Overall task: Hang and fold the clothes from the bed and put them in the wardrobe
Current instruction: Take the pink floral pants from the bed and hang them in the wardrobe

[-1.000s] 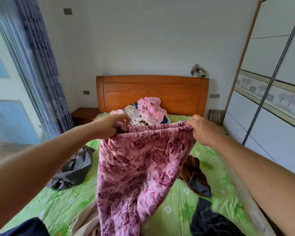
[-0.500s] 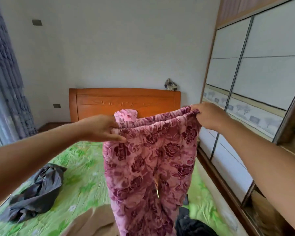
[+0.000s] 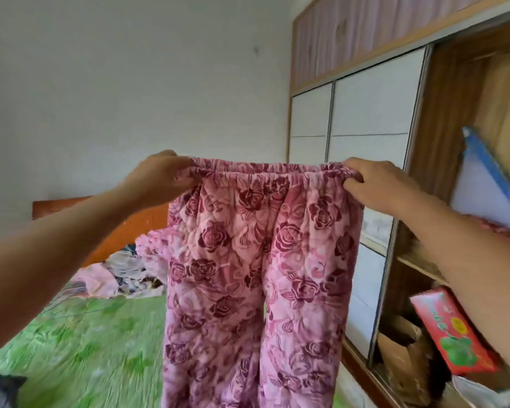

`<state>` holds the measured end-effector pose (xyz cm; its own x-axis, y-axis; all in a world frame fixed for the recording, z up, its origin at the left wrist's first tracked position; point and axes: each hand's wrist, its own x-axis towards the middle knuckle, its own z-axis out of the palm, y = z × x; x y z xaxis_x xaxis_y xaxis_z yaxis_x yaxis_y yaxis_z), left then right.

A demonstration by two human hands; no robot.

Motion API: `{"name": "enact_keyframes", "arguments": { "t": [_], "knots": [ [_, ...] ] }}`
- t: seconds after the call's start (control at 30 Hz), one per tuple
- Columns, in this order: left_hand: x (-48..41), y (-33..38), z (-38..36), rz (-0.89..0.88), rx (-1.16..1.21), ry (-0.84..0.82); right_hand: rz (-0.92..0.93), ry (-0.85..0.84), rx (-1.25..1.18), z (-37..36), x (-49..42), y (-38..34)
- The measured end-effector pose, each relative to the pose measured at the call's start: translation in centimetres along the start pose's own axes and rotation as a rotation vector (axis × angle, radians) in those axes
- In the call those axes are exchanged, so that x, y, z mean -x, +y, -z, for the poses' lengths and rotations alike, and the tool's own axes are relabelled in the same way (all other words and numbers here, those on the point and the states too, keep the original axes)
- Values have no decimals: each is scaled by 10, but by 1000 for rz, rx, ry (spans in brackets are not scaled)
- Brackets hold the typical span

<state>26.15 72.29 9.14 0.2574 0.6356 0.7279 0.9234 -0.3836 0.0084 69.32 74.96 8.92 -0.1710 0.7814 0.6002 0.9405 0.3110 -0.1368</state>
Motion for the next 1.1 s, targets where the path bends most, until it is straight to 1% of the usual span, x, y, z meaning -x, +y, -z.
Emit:
{"name": "enact_keyframes", "arguments": {
  "t": [0.2,0.3,0.4,0.47,0.6,0.73,0.9,1.0,1.1],
  "knots": [
    [-40,32,5,7,76,-62,-92,-43,-117,52,34,61],
    [-52,61,-4,-40,92,-106,-136,22,-168,75,62,91],
    [-66,103,-15,-46,187,-65,-147,117,-229,101,92,120],
    [-76,139,-19,-31,322,-43,-159,182,-259,124,109,141],
    [-98,221,-22,6,649,-18,-247,340,-344,178,135,198],
    [-125,308,-37,-9,824,-49,-281,483,-410,228,165,256],
    [-154,421,-86,22,955,-177,-303,538,-354,257,201,318],
    [-162,482,-124,18,1010,-274,-339,504,-311,256,225,359],
    [-164,538,-163,15,1070,-350,-404,509,-206,250,249,400]
  ]
}}
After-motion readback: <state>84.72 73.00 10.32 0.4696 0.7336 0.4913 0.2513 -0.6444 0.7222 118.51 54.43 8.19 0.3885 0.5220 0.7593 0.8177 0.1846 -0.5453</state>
